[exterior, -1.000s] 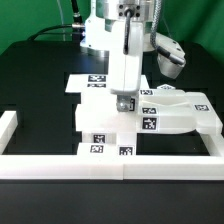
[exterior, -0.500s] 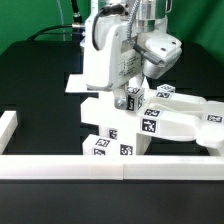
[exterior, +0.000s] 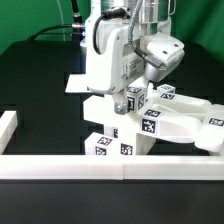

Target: Assemble chair

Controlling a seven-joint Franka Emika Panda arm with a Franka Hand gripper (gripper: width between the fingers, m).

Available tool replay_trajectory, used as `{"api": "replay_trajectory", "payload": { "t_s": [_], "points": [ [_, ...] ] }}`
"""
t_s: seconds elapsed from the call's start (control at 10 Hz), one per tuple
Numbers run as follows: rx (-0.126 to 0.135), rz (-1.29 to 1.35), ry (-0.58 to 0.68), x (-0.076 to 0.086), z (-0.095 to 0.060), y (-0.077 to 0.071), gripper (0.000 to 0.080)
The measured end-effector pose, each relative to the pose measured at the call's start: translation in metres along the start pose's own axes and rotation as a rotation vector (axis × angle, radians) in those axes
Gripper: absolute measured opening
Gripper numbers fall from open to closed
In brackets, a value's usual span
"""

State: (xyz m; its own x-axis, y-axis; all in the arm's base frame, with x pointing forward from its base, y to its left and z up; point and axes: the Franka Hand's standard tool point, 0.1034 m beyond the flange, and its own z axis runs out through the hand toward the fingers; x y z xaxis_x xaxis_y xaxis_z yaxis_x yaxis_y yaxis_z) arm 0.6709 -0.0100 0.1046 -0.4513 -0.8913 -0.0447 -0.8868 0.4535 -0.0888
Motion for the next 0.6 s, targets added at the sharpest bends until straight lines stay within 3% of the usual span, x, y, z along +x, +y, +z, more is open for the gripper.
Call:
{"api": "replay_trajectory", "payload": {
  "t_s": [0.1, 0.4, 0.5, 0.6],
  "points": [
    [0.0, -0.029, 0.0, 0.0003, -0.0001, -0.0003, 0.0623],
    [-0.004, -0.287, 0.002, -0.0012, -0.0005, 0.0007, 0.0647],
    [-0.022, -0.448, 0.009, -0.0021, -0.0017, 0.0026, 0.0649],
    [-0.019, -0.602, 0.003, -0.0055, -0.0055, 0.0006, 0.0649]
  ]
}}
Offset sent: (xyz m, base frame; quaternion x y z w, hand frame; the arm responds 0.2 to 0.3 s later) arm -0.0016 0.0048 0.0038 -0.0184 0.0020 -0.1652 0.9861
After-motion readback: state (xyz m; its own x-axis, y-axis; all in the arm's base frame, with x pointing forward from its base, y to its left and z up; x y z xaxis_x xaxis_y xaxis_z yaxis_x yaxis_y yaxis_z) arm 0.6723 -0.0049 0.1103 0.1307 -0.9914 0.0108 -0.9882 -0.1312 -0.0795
